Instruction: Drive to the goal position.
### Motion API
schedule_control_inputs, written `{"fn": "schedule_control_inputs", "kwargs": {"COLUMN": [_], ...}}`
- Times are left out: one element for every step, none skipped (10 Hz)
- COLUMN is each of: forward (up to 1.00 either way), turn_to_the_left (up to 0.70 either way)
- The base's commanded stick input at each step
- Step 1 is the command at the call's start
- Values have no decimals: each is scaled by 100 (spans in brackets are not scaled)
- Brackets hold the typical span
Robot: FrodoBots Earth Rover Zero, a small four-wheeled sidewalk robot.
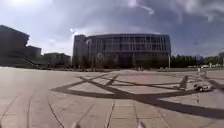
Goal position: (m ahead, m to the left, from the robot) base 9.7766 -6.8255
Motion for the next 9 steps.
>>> {"fn": "schedule_control_inputs", "kwargs": {"forward": [70, 70, 70, 70, 70, 70, 70, 70, 70], "turn_to_the_left": [-5, -5, -5, -5, -5, -5, -5, -5, -5]}}
